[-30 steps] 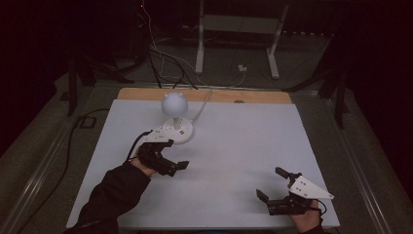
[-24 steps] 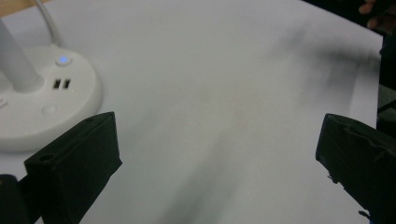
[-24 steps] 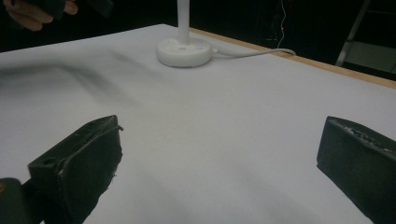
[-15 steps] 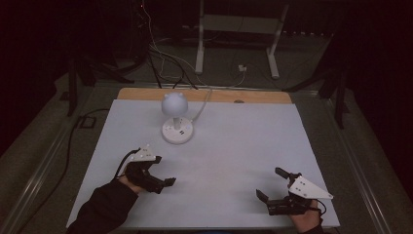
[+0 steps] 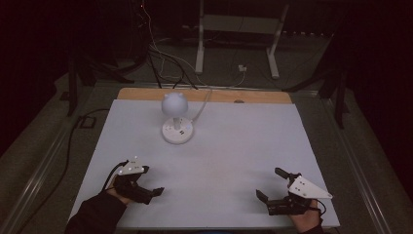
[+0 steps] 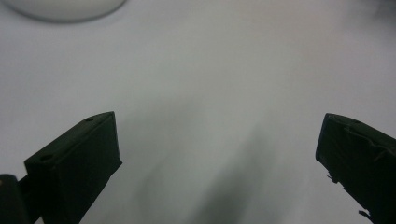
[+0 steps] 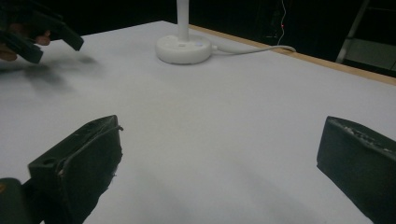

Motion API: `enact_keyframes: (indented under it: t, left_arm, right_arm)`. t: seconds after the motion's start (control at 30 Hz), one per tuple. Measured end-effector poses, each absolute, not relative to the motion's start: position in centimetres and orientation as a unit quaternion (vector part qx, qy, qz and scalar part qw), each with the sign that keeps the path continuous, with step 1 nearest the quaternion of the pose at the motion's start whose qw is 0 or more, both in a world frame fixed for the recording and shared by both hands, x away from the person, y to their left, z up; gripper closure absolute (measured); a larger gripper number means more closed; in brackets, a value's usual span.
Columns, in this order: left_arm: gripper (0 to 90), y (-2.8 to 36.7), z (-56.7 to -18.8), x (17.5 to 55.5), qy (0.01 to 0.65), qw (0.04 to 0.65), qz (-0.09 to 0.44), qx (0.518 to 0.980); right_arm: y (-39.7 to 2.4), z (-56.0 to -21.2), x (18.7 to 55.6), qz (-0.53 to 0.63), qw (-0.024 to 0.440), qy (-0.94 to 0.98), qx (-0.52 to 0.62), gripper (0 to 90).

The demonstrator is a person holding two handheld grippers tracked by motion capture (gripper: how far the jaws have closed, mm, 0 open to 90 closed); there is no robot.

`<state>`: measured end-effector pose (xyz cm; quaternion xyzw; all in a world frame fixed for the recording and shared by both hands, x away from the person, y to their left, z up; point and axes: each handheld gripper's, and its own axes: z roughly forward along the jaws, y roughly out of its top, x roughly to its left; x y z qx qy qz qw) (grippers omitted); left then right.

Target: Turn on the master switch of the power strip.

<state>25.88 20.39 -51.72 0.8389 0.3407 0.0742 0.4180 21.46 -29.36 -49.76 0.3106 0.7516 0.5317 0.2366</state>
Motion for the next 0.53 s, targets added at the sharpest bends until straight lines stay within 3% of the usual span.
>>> enact_keyframes:
  t: [0.53]
  left_arm:
    - [0.3, 22.2, -52.4, 24.8, 0.357, 0.427, 0.105, 0.825]
  right_arm:
    - [-29.3, -49.9, 21.6, 0.530, 0.234, 0.754, 0.311, 0.0]
